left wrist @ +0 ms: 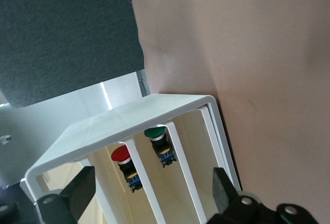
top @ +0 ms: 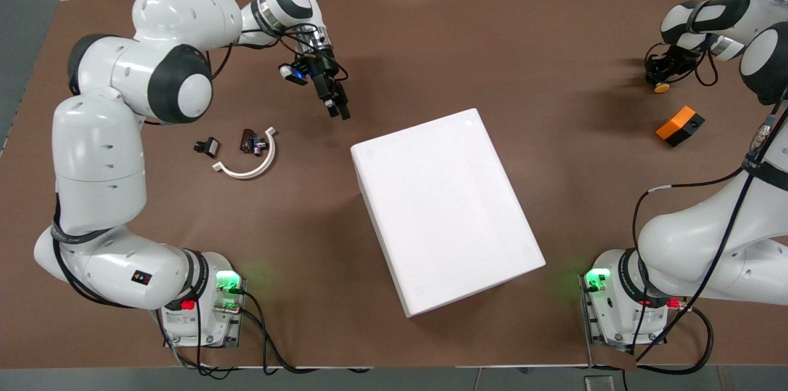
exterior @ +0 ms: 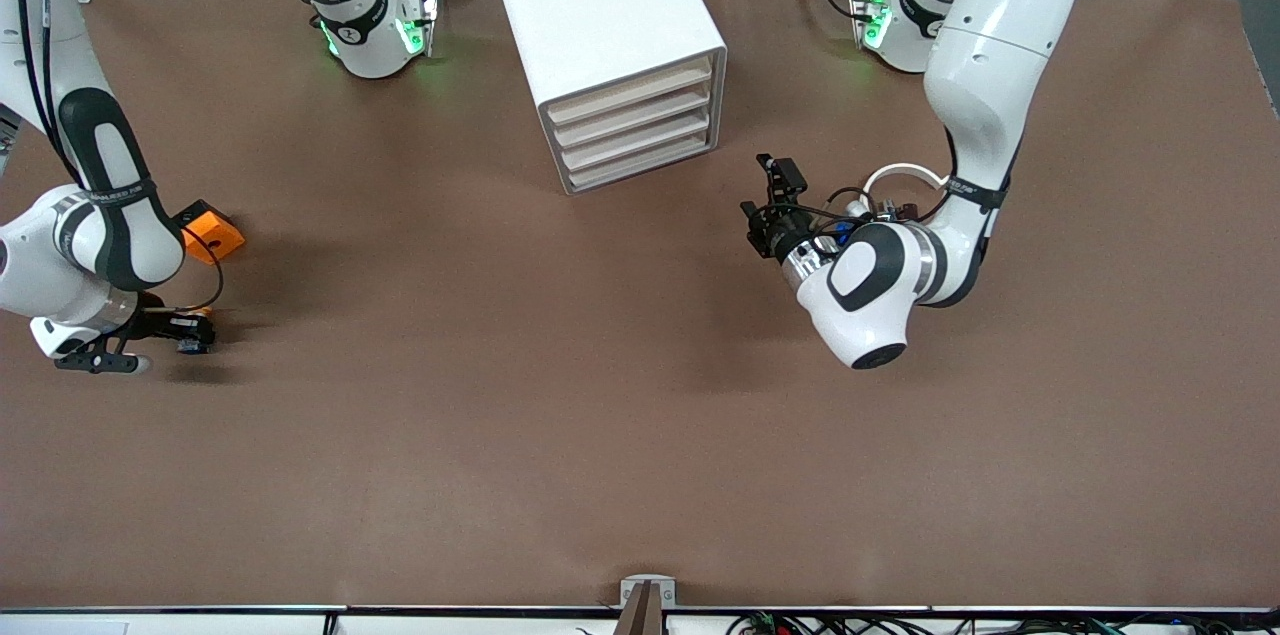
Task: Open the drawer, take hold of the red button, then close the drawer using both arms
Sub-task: 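Grasp the white drawer handle with the left gripper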
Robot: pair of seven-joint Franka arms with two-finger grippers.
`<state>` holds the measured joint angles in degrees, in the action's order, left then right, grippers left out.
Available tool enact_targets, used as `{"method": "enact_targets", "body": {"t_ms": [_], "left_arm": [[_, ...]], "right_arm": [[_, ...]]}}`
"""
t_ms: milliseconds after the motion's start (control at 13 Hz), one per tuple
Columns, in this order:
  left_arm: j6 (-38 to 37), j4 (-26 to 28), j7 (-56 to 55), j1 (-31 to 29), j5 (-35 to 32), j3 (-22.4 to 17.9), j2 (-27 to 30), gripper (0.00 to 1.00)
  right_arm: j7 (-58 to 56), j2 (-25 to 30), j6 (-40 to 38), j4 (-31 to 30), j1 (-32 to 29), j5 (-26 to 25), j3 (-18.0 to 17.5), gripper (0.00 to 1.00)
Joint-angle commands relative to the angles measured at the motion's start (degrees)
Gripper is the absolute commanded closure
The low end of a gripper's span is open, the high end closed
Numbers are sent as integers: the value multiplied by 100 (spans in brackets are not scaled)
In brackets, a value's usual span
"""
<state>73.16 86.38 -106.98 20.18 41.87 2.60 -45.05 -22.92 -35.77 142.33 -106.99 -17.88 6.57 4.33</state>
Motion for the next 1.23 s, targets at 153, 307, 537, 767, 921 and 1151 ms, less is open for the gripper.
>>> {"method": "enact_targets", "body": {"t_ms": [153,307,537,767,921,1151], "left_arm": [[-337,-341,-605,161,593,-13,-408,0],[-355,-394,-937,180,778,-5,-496,0],[-381,-429,-1702,276,1121,-5,-628,0],[-452,-429,-1800,390,1359,-5,-637,0],[-495,-420,-1888,452,1473,-5,-654,0],[-627,-394,-1906,663,1491,-5,-742,7]], "right_arm": [[-11,26,-801,564,39,99,15,100],[199,183,-1093,636,92,64,24,100],[279,211,-1129,627,145,55,33,100],[227,167,-1111,627,92,46,33,100],[218,123,-1041,627,57,-50,33,100],[218,44,-910,627,22,-59,42,100]]}}
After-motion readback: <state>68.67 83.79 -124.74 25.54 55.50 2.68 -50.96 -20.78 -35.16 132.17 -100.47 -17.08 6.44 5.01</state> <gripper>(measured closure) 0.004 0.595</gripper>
